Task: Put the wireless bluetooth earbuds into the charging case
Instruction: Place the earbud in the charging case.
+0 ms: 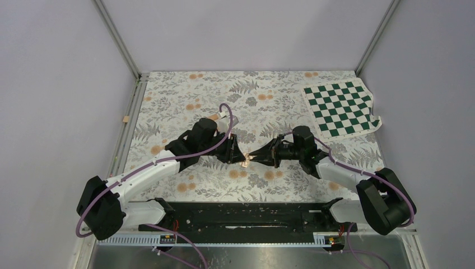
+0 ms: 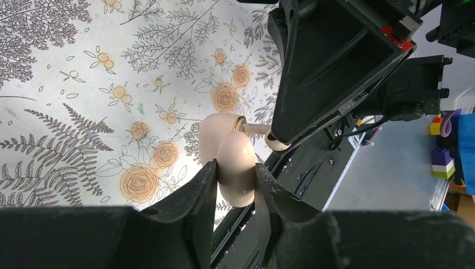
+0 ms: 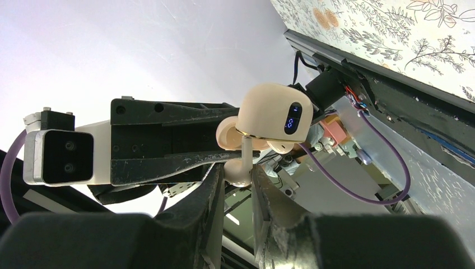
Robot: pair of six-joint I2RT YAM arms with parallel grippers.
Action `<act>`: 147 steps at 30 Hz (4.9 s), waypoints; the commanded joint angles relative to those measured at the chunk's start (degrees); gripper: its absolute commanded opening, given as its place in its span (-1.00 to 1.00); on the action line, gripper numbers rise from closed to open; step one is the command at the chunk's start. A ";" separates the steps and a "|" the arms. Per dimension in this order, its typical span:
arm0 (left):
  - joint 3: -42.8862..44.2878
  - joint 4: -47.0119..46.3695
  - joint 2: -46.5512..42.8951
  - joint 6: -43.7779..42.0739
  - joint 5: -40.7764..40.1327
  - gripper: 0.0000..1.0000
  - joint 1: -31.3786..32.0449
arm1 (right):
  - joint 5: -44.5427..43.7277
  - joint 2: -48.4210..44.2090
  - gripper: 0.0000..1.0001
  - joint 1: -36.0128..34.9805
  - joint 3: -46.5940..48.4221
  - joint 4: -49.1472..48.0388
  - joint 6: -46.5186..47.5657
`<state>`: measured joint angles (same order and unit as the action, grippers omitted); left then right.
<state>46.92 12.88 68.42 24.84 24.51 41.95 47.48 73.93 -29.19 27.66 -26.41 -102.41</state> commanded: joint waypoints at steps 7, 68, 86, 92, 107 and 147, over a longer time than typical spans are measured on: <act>3.10 -2.32 -2.09 -0.81 -0.12 -1.00 0.44 | -1.02 0.28 -1.00 0.27 0.74 -0.55 0.99; 4.84 -1.01 -2.58 -0.10 -1.11 -1.00 2.40 | -0.64 2.73 -1.00 -1.30 2.71 0.65 3.00; 4.81 -1.07 -2.43 -0.04 -1.19 -1.00 2.45 | -0.64 2.81 -1.00 -2.44 2.41 0.62 3.08; 4.59 -1.02 -2.94 -0.31 -0.73 -1.00 2.47 | -0.73 3.76 -1.00 -2.45 2.01 -2.05 1.75; 4.14 -0.69 -2.78 -1.48 1.69 -1.00 2.36 | -1.94 2.71 -1.00 -1.75 0.00 -3.86 0.79; 2.48 -6.22 3.67 -0.05 15.33 -1.00 -3.88 | -1.65 -6.59 -0.77 1.93 -2.86 1.97 3.90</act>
<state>48.60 9.19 71.96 24.93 37.60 38.87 46.04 68.97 -28.42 25.15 -26.24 -100.64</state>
